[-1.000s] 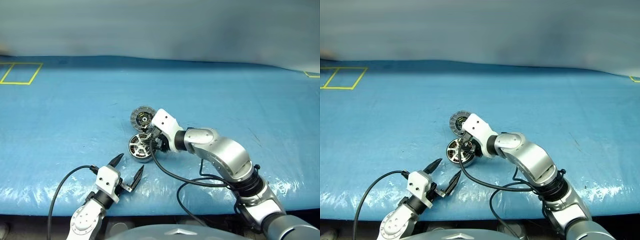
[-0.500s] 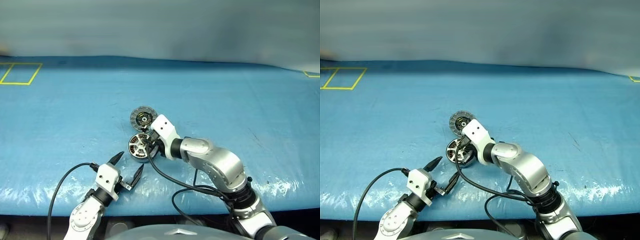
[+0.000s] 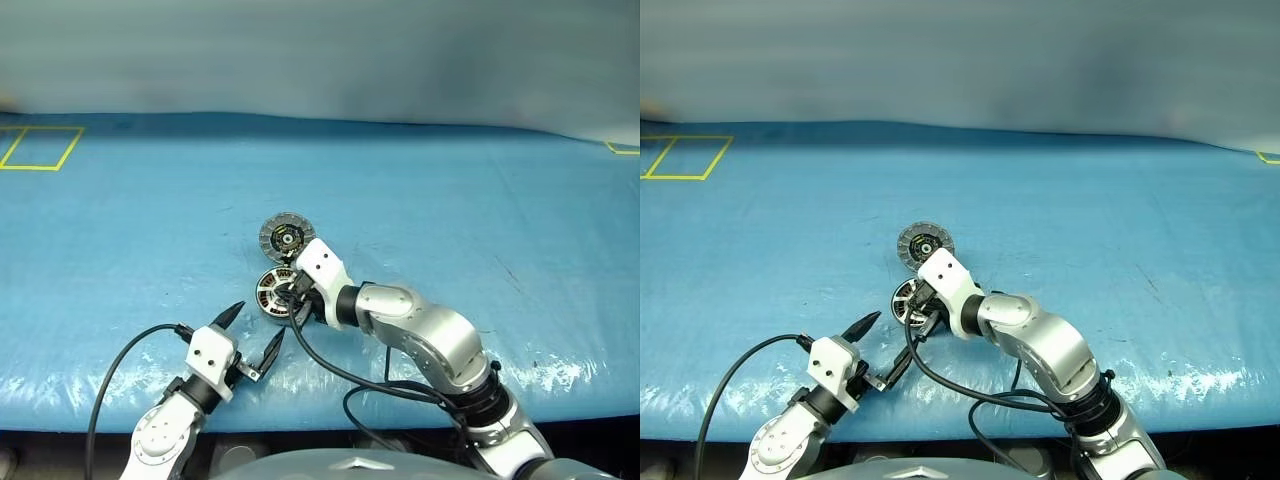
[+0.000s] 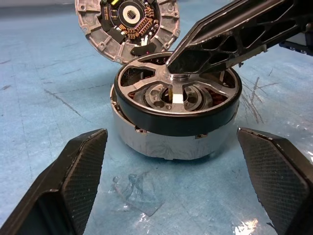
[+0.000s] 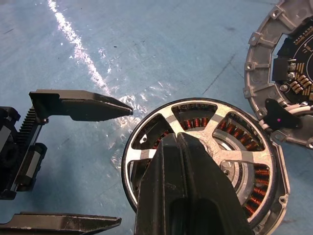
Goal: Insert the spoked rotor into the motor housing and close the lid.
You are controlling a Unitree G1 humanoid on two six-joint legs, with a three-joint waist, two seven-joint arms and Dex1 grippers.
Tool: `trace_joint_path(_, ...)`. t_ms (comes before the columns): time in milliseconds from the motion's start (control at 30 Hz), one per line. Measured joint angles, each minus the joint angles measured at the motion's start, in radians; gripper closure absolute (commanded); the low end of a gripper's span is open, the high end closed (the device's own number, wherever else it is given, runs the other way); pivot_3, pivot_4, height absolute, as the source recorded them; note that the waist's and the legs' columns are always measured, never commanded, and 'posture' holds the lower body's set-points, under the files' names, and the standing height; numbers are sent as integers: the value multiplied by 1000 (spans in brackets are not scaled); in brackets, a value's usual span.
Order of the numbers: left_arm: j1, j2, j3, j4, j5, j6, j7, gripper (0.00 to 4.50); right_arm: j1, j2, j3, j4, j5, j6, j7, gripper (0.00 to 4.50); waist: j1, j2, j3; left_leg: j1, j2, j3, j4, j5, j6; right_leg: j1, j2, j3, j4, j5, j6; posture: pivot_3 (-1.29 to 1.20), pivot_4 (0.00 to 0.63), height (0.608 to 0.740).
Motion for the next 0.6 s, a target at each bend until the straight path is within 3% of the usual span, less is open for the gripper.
trace_joint_path(400,-2,0,0,0,0,3,2,0,-20,-43,10,4,-8,-27,24,4456,1,0,0,0,0,0,0,0,0,0,0,0,0,0,0,0,150,740)
trace_joint_path(500,-2,-1,0,0,0,4,4,0,-29,-54,2,-10,3,-4,32,3842,1,0,0,0,0,0,0,0,0,0,0,0,0,0,1,0,150,740)
trace_joint_path(600,-4,-4,0,0,0,4,6,0,-38,-56,-1,-20,12,17,35,2873,1,0,0,0,0,0,0,0,0,0,0,0,0,0,1,0,150,740)
